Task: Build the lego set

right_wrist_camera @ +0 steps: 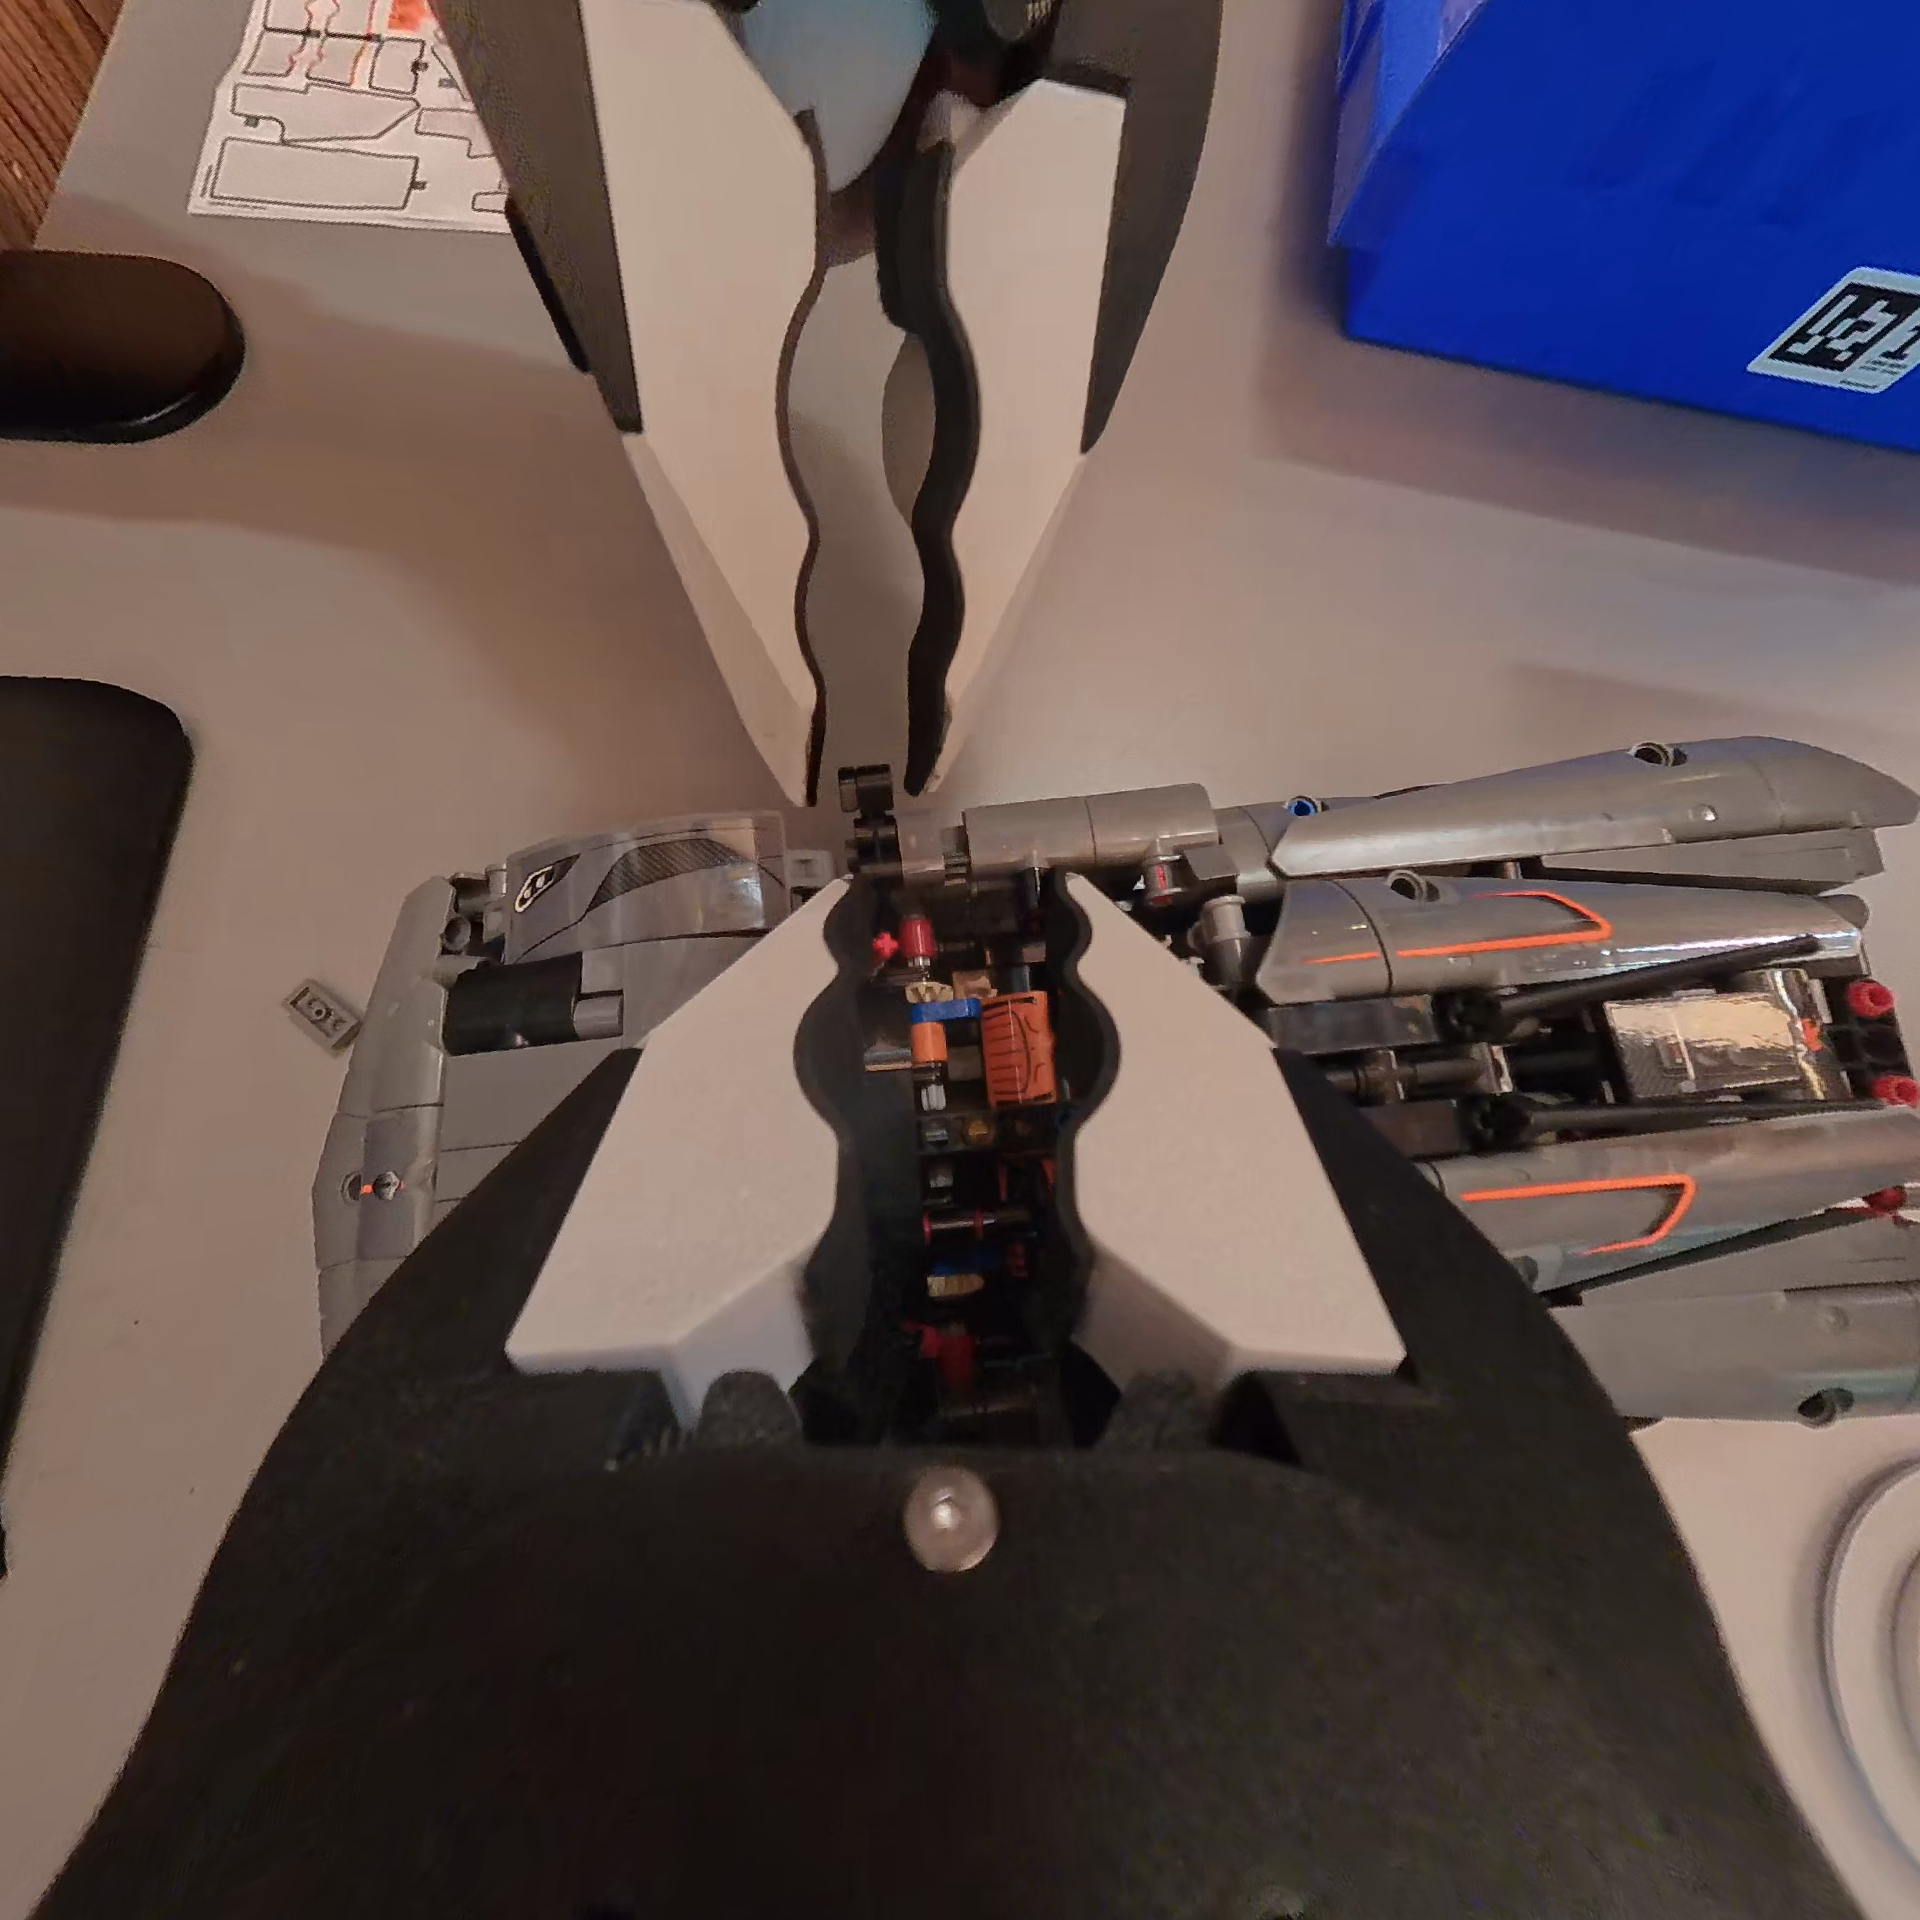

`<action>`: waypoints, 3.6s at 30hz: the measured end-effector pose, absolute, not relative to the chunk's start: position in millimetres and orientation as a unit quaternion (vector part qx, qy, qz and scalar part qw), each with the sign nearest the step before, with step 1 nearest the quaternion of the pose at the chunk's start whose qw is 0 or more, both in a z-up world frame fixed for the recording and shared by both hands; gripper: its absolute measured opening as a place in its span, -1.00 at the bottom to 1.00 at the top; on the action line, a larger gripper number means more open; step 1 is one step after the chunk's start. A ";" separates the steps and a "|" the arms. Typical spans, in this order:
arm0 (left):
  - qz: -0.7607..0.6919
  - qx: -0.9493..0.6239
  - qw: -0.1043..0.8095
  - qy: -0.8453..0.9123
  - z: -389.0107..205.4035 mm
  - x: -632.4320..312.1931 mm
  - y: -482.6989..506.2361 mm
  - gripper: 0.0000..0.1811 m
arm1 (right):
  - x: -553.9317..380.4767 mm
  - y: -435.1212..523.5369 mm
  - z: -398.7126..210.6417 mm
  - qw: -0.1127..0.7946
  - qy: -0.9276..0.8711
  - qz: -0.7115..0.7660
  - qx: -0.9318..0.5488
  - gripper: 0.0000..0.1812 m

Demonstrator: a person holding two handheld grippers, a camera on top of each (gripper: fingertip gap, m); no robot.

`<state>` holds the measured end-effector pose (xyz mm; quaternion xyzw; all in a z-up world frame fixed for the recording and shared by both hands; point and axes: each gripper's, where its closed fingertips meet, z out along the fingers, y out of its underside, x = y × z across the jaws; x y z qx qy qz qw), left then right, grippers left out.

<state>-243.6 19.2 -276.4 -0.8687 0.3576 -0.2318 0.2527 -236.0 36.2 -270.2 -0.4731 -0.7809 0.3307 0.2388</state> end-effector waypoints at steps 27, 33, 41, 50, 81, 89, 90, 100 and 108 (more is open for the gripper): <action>-0.189 -0.864 0.293 0.364 -285.0 -241.1 27.5 -0.91 | -238.9 40.2 -269.0 0.245 -0.783 0.328 -0.469 -0.74; -0.187 -0.864 0.290 0.366 -285.1 -240.3 27.5 -0.91 | -240.4 48.3 -267.5 0.266 -0.786 0.304 -0.468 -0.57; -0.188 -0.864 0.289 0.367 -285.2 -239.6 26.5 -0.91 | -242.3 48.7 -270.5 0.238 -0.786 0.307 -0.480 -0.55; -0.188 -0.863 0.292 0.367 -286.0 -239.6 26.3 -0.91 | -241.6 45.3 -273.5 0.206 -0.797 0.295 -0.485 -0.62; -0.155 -0.872 0.306 0.349 -286.3 -247.7 34.3 -0.70 | -244.6 46.9 -274.3 0.201 -0.793 0.315 -0.481 -0.64; -0.158 -0.870 0.318 0.343 -286.7 -247.2 37.6 -0.63 | -245.2 46.5 -274.5 0.205 -0.795 0.314 -0.477 -0.64; -0.158 -0.868 0.318 0.348 -286.7 -245.7 37.0 -0.66 | -245.3 46.4 -274.4 0.206 -0.795 0.314 -0.475 -0.65; -0.136 -0.862 0.318 0.370 -285.8 -245.3 37.6 -0.67 | -246.0 46.9 -273.9 0.208 -0.794 0.317 -0.475 -0.65; -0.116 -0.862 0.313 0.381 -285.8 -245.9 37.7 -0.68 | -246.5 47.5 -273.8 0.209 -0.792 0.321 -0.475 -0.65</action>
